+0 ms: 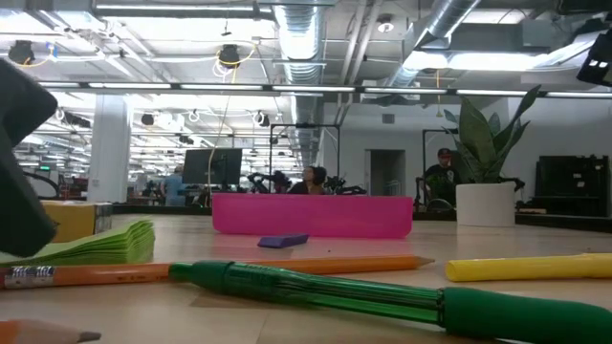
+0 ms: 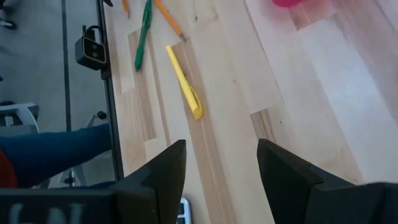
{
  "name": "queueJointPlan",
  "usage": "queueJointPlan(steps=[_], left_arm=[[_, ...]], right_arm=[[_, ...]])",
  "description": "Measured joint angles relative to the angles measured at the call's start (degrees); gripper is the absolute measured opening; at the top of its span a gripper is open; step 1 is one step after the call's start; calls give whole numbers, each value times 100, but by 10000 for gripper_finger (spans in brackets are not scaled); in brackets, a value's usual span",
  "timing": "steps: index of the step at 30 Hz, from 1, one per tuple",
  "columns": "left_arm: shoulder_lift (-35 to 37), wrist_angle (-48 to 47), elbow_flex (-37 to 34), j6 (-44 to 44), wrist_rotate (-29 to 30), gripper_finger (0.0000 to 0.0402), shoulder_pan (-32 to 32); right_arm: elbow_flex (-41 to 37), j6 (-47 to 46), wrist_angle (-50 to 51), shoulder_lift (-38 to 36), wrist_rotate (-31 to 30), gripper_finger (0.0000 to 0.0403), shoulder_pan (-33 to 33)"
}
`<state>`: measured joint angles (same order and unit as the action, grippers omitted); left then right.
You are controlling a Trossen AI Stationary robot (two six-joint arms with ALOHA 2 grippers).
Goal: Pack school essentials
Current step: Put the left orange pencil into the supply box
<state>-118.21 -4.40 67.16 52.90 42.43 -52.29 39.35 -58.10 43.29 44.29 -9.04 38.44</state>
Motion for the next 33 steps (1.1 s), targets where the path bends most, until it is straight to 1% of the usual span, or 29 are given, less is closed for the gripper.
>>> queueJointPlan(steps=[2,5,7,11,13,15,21,23,26,29,33], left_arm=[[-33,33,2,-105,-13,224,2],[-263,350,4,-372,-131,224,4],[-426,447,117,-548,-36,224,15],[-697,116,471,-476,84,217,22],[-796,-58,585,-355,-6,197,22],[-865,-166,626,-187,-100,163,22],[-864,-679,632,492,-149,25,28],[-854,-716,632,538,-235,13,33],[-843,-728,632,549,-278,17,43],[-812,-810,689,639,-369,9,109],[-732,-1102,888,649,-545,7,240]], right_arm=[[0,6,13,0,2,205,2],[0,-55,47,0,10,205,2],[0,-84,57,-2,11,205,2],[0,-86,100,-2,13,205,2],[0,-103,112,-2,15,205,2],[0,-110,109,-2,15,205,2],[0,-102,123,-2,15,205,2],[0,-101,124,-2,16,205,2],[0,-95,124,-2,17,205,2],[0,-53,124,-2,15,205,2],[0,-25,125,-2,15,205,2]])
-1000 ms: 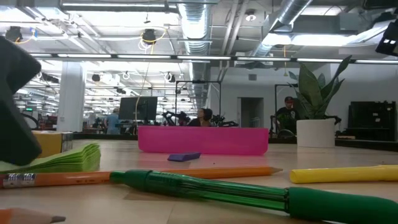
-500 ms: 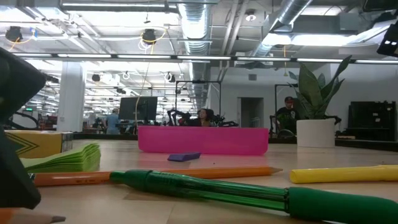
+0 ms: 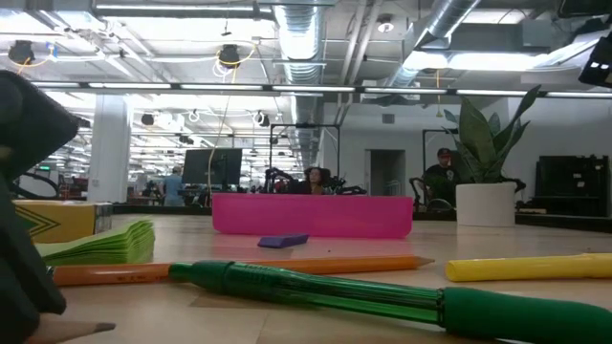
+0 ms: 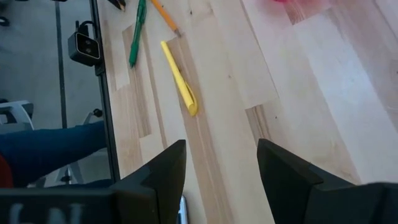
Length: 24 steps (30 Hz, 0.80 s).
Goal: Pack school essentials
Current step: Put the left orange pencil into the supply box
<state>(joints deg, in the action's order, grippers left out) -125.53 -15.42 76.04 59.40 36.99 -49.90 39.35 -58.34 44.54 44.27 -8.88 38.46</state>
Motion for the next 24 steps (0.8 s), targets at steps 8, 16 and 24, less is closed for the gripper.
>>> queueJointPlan(steps=[8,16,24], left_arm=[[285,-1160,596,-188,-318,1,309],[635,-2291,1319,-386,-309,5,581],[1086,-3365,1757,-870,-18,3,1057]], right_arm=[[0,196,2,0,-33,205,0],[0,383,2,1,-145,205,0],[0,483,-51,4,-188,205,0]])
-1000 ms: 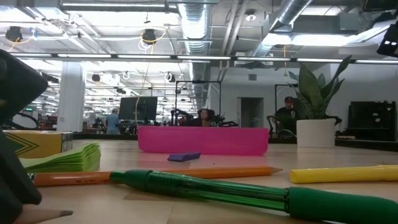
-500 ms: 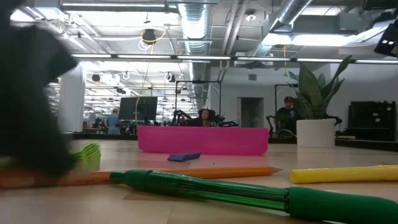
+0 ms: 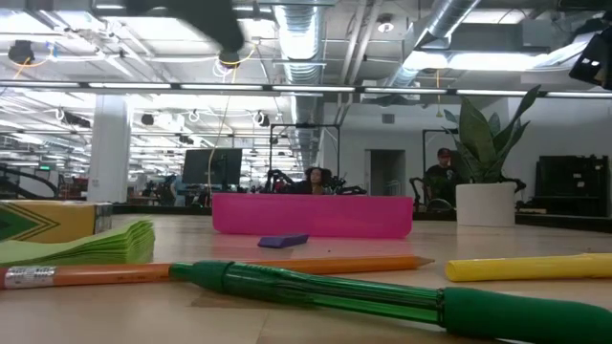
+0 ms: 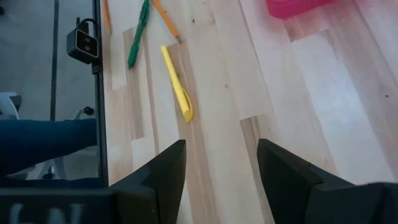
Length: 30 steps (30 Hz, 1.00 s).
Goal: Pack school essentials
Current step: Put the left orange pencil into the supply box
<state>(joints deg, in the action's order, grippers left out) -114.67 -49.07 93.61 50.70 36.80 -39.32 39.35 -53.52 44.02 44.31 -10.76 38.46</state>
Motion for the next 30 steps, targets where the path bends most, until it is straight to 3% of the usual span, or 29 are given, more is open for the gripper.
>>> queueJointPlan(steps=[4,8,12,17,25,30], left_arm=[[240,2,30,-202,-18,2,170],[601,-65,35,-3,-292,1,-40],[832,-139,37,683,-701,1,-463],[869,-337,37,1742,-1024,0,-1061],[869,-642,36,2860,-630,0,-1758],[869,-653,15,3220,-441,0,-2110]], right_arm=[[0,44,-376,118,-123,205,-55],[-2,726,-1567,596,-91,205,-273],[6,1557,-2918,1337,399,204,-620],[435,2232,-3727,2564,762,195,-1114],[1833,3485,-4014,4556,1296,180,-1338],[1846,3838,-4979,5242,1307,184,-1333]])
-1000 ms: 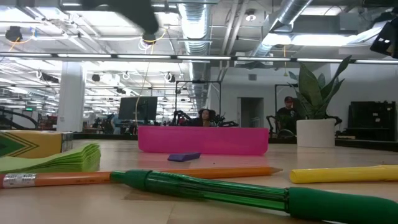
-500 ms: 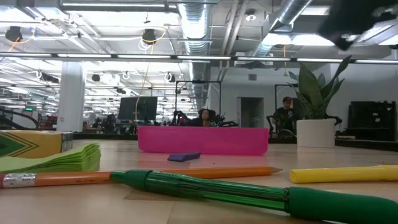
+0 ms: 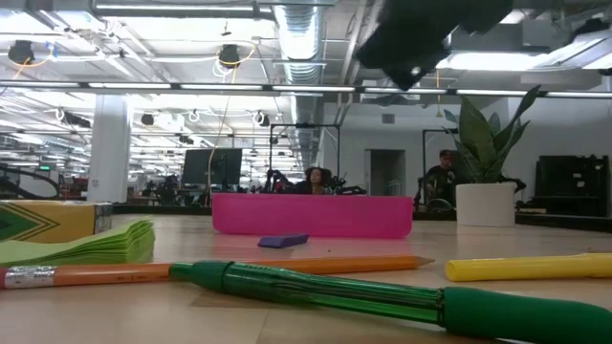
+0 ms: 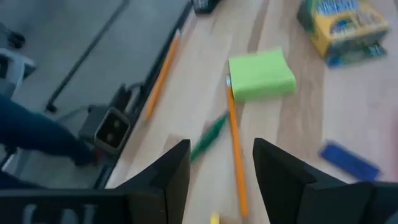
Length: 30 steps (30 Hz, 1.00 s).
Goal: Pack school essentials
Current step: Put the left orange pencil into the supply box
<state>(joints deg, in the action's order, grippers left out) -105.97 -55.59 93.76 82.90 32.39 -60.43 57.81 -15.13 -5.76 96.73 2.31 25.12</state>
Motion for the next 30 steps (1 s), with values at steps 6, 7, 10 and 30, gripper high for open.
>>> queueJointPlan(steps=[6,7,10,30], left_arm=[[0,-147,0,222,540,0,-194],[0,-171,0,206,542,0,-190],[0,-201,0,78,582,0,-137],[-2,-490,0,-318,545,0,282]], right_arm=[[-314,-14,-1135,755,-474,186,30],[-318,-15,-1141,864,-485,185,31],[-314,-5,-1302,1215,-441,183,44],[-702,-289,-2004,2262,-1292,115,109]])
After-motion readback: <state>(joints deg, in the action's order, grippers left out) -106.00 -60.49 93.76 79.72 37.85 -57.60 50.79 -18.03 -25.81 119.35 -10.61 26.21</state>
